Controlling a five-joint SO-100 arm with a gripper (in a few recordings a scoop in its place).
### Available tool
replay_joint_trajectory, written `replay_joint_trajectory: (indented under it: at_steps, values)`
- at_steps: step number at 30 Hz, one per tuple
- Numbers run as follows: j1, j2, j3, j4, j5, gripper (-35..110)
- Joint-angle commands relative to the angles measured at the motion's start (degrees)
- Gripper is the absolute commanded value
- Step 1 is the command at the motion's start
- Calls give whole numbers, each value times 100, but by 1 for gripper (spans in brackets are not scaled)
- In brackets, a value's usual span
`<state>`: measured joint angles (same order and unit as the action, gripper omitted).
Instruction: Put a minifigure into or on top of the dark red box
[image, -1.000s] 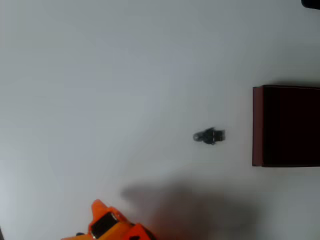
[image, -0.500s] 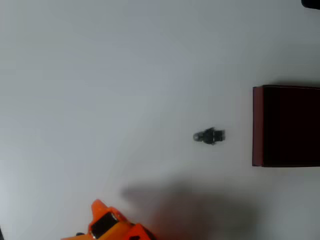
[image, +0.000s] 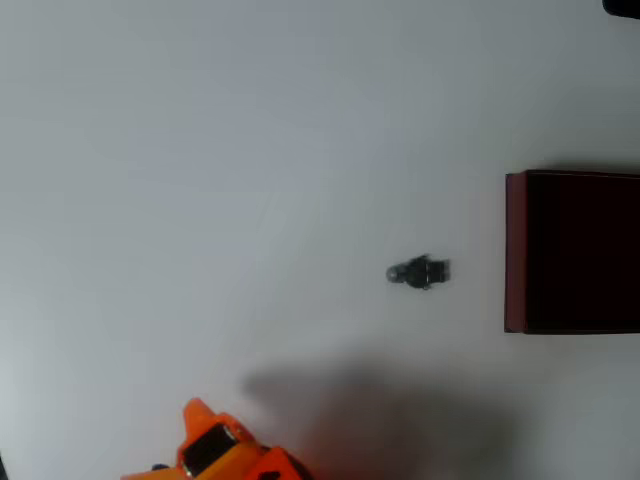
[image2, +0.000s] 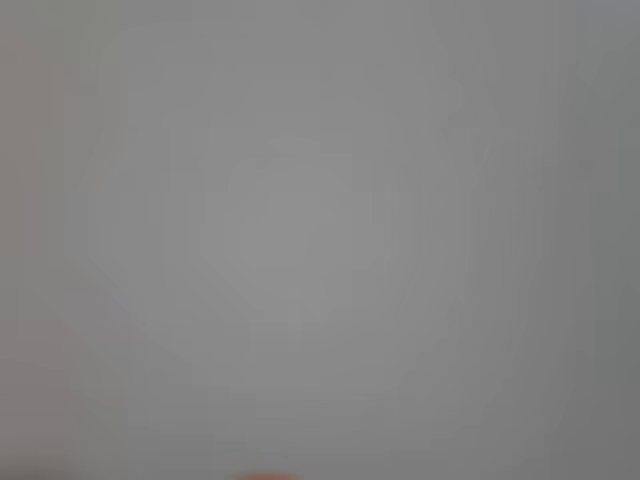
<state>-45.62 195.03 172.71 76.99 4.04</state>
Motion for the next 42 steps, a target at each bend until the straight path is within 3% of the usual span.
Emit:
replay_joint_trajectory:
  at_steps: [1,3,9,15,24,42]
  values:
    - [141,44,44,79,413,0]
    - [44,44,70,79,1143,0]
    - [475,44,-193,-246,853,0]
    - [1046,-220,-1301,246,-53,27]
    - [2171,-3850,-3401,70,-993,29]
    - [4685,-7550,-4632,-817,-3322,34]
